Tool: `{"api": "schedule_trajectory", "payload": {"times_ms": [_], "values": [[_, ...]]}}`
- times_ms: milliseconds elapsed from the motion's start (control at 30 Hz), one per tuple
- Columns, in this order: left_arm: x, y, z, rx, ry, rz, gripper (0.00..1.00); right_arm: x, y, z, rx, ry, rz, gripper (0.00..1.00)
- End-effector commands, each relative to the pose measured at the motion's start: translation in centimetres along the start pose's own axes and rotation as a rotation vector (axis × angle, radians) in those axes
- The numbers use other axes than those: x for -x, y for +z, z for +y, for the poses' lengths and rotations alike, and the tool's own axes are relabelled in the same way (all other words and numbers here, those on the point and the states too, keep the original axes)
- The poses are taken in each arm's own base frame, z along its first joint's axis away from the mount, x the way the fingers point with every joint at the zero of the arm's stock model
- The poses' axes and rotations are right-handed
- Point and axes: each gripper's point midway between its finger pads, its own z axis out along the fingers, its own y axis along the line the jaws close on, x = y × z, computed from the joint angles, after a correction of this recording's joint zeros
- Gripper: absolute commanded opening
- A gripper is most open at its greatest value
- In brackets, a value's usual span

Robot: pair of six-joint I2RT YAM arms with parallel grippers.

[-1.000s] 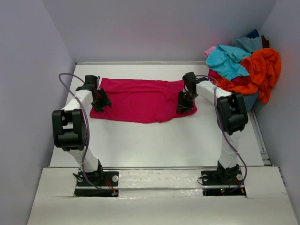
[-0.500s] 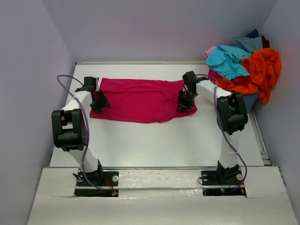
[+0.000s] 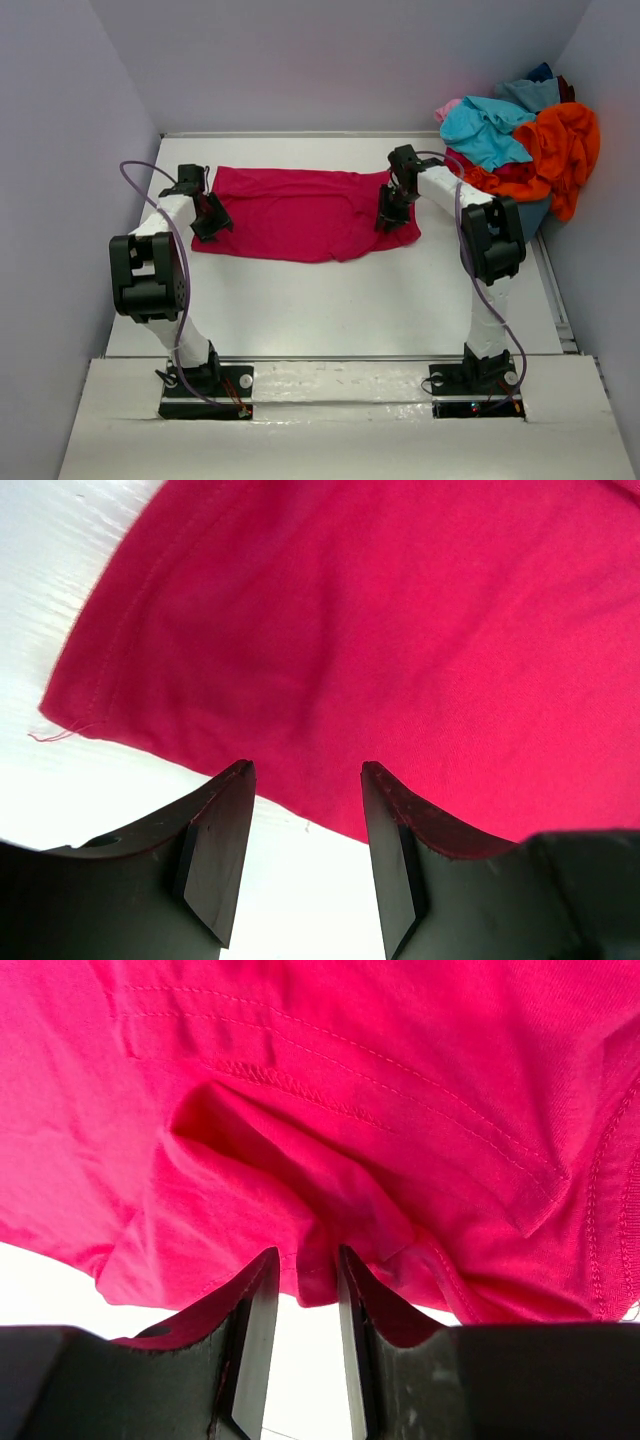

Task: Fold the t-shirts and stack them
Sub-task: Fold the tshirt

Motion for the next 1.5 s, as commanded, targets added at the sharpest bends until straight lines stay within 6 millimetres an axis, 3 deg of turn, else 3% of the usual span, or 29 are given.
{"api": "schedule_trajectory", "payload": {"times_ms": [0,133,200,300,567,1200,1467], "values": [[1.2,-0.9,1.5,0.03,-0.04,-0.062,0.58,0.9,-0.3,1.1,0.023,-0.028,-0.018,0.31],[1.6,-1.0,3.3,0.062,-0.087,-0.084,0.58,0.5,-0.1,0.9,0.025,-0.028,-0.008,0.12],[2.1,-1.0,4.4,0.082,-0.115,-0.099,0.59,0.4,-0.2,0.9,0.026,-0.029,-0.006,0.07],[3.0,-1.1,5.3,0.091,-0.144,-0.115,0.59,0.2,-0.2,0.9,0.027,-0.03,-0.002,0.07],[4.8,-0.8,5.2,0.118,-0.138,-0.133,0.6,0.3,0.0,1.1,0.04,-0.028,0.0,0.07],[2.9,0.0,8.9,0.201,-0.196,-0.102,0.61,0.3,0.2,1.1,0.04,-0.028,0.002,0.07],[1.2,1.4,8.6,0.164,-0.191,-0.046,0.6,0.2,0.0,1.0,0.037,-0.026,0.001,0.07]]}}
